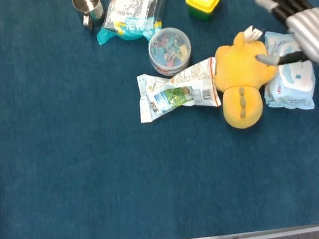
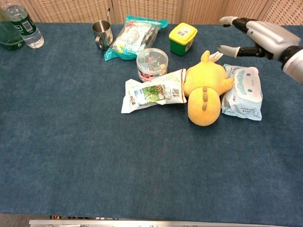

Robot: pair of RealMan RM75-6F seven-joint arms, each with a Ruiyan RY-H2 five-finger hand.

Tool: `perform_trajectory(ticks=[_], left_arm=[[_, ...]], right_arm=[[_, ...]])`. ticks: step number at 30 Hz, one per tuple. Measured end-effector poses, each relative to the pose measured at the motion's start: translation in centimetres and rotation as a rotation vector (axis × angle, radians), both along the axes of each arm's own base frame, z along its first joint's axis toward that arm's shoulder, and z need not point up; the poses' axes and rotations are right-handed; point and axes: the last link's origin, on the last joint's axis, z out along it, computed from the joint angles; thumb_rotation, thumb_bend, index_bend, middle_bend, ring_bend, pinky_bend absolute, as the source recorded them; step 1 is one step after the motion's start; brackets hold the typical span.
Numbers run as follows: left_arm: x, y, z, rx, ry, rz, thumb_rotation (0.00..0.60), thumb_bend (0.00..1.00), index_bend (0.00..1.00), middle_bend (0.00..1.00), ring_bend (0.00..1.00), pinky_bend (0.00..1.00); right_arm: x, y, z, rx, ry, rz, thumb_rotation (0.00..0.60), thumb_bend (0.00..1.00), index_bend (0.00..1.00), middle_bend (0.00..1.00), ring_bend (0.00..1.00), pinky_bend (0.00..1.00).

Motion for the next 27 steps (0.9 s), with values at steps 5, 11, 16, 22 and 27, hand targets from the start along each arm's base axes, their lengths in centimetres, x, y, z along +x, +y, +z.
perform_trajectory(ticks=[5,11,16,22,27], left_arm=[[0.1,0.1,-0.1,-0.003,0.000,-0.008,0.600,0.12,0.13,0.08,0.09,0.04],[0.3,0.3,-0.1,0.001,-0.001,-0.015,0.600,0.12,0.13,0.08,0.09,0.04],[0.4,0.5,-0.3,-0.003,0.002,-0.019,0.600,0.12,0.13,0.08,0.09,0.04],[0.6,0.8,-0.5,-0.004,0.003,-0.030,0.600,0.12,0.13,0.08,0.09,0.04],[0.7,0.8,-0.6,-0.004,0.003,-0.035,0.600,0.12,0.13,0.08,0.09,0.04]], right_arm=[[-1.8,2.4,3.2,-0.078,0.042,-0.009,0.304,0.00,0.07,0.11,0.00,0.00],[-4.2,5.6,6.4,-0.163,0.083,-0.047,0.365,0.00,0.07,0.11,0.00,0.00],[-6.2,8.4,8.6,-0.226,0.101,-0.094,0.373,0.00,0.07,0.11,0.00,0.00],[-7.9,11.2,10.5,-0.286,0.107,-0.143,0.409,0.00,0.07,0.11,0.00,0.00],[-8.5,12.9,11.3,-0.323,0.096,-0.152,0.411,0.00,0.07,0.11,0.00,0.00]])
